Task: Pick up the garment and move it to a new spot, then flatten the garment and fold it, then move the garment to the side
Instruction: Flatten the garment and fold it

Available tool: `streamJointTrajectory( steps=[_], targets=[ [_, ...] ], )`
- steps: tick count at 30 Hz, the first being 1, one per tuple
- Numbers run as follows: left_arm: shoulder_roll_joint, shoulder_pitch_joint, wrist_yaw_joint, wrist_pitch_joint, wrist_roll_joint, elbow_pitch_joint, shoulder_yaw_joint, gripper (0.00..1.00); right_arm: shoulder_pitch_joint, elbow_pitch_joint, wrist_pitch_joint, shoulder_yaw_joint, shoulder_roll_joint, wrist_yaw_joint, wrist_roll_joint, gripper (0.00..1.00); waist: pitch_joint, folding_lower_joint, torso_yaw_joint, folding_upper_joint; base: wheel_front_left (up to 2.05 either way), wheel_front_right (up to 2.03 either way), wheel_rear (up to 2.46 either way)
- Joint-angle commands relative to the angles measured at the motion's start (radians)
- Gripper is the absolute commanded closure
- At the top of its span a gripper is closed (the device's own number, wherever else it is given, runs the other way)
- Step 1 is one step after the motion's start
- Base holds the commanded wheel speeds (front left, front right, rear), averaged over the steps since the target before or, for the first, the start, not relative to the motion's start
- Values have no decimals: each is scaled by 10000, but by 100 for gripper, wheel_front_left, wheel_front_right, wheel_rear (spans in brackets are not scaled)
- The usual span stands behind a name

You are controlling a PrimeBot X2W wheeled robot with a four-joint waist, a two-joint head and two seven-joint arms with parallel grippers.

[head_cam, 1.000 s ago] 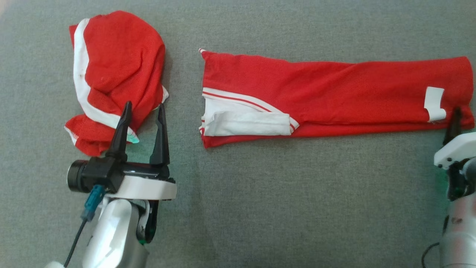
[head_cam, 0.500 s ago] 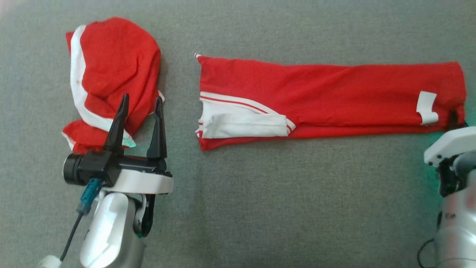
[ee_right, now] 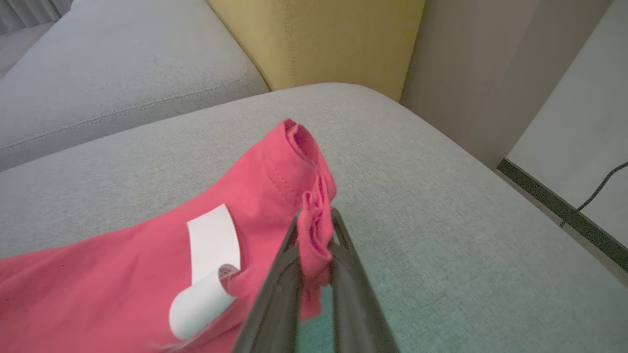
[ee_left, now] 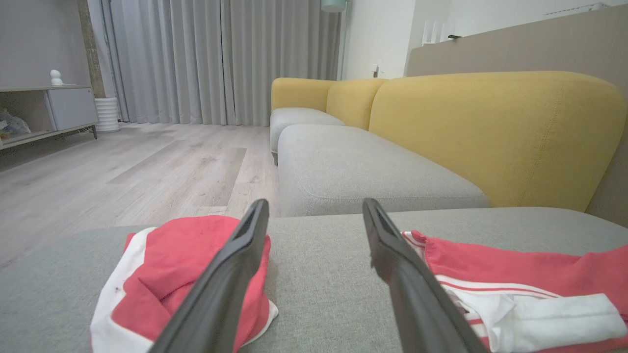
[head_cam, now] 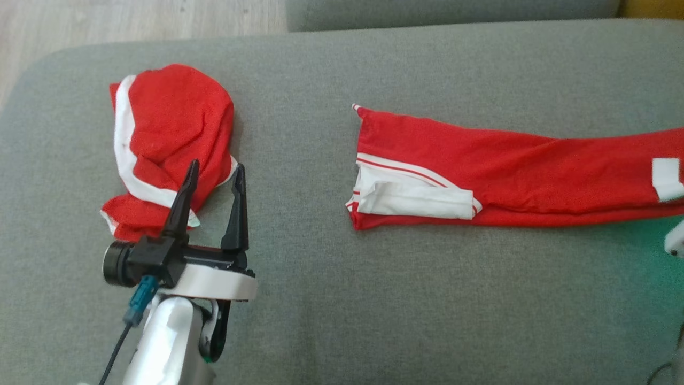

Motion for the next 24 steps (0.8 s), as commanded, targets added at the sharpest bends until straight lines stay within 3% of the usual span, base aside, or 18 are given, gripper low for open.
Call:
streamJointTrajectory(
  steps=[1, 13, 24],
  targets=[
    [73, -124, 8, -53, 25, -325, 248, 0, -369, -498, -30, 400, -55, -9, 105, 100, -164, 1, 47, 0, 0, 0, 0],
    [73, 289, 63, -53, 139, -581, 418, 0, -122, -1788, 407, 3427, 975, -9, 1504, 100, -954, 1, 550, 0, 0, 0, 0],
    [72, 255, 119, -53, 13, -753, 68, 0, -222, -1964, 417, 5793, 1151, -9, 3162, 100, -850, 1, 1457, 0, 0, 0, 0]
  ],
)
